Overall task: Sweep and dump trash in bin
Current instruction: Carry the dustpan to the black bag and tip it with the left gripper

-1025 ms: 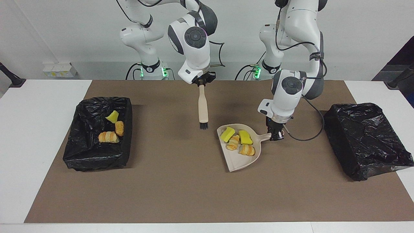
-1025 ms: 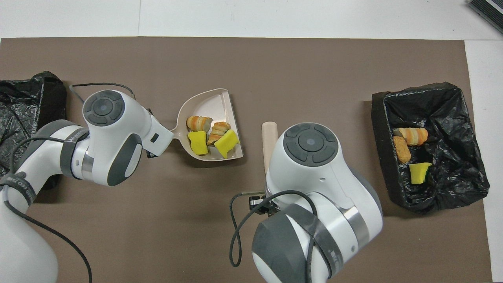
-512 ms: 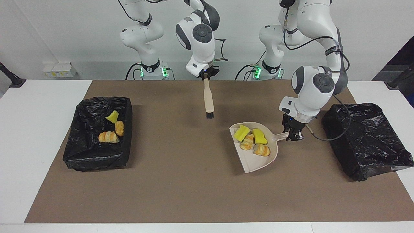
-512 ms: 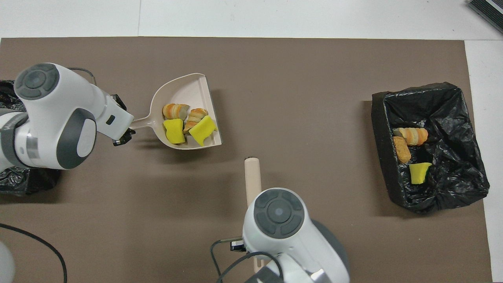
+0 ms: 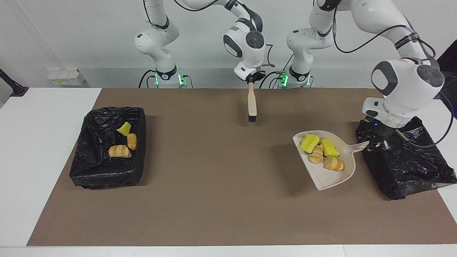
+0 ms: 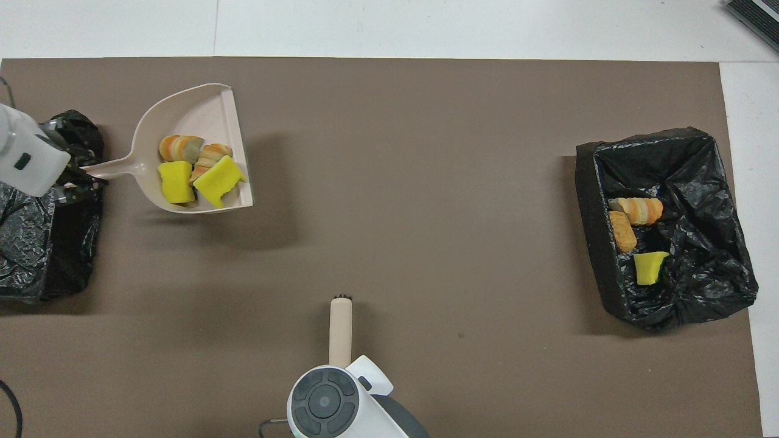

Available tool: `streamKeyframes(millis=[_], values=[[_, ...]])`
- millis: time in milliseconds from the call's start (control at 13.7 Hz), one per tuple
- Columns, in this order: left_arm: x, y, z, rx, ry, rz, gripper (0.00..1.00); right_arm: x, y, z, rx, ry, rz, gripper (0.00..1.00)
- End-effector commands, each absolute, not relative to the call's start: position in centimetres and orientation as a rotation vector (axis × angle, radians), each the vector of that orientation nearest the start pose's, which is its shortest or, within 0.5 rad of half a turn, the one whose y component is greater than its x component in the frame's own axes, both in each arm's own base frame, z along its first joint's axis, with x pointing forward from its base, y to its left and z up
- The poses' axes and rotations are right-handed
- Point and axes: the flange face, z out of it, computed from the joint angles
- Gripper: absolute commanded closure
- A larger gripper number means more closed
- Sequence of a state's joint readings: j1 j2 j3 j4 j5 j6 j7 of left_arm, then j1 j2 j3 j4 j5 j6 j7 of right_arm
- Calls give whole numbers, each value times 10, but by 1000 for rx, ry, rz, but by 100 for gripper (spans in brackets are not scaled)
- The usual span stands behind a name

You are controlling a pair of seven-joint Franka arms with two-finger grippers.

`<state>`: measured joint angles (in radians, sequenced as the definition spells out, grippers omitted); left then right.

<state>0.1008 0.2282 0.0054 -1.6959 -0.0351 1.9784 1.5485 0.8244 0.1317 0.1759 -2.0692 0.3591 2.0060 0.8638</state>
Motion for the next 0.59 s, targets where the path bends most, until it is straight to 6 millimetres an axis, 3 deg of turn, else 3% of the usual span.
streamKeyframes(millis=[0,146,293,512], values=[[628,112,477,-2327,2101,-111,100,289,474,355,-3017,93,612,100],[619,170,492,-2304,2120,-106,100,288,473,354,-3010,3,622,100],[622,213,507,-2253,2156,-91,100,294,471,351,-2992,26,634,100],[591,305,522,-2249,2077,-54,100,295,468,346,-2981,9,634,100]])
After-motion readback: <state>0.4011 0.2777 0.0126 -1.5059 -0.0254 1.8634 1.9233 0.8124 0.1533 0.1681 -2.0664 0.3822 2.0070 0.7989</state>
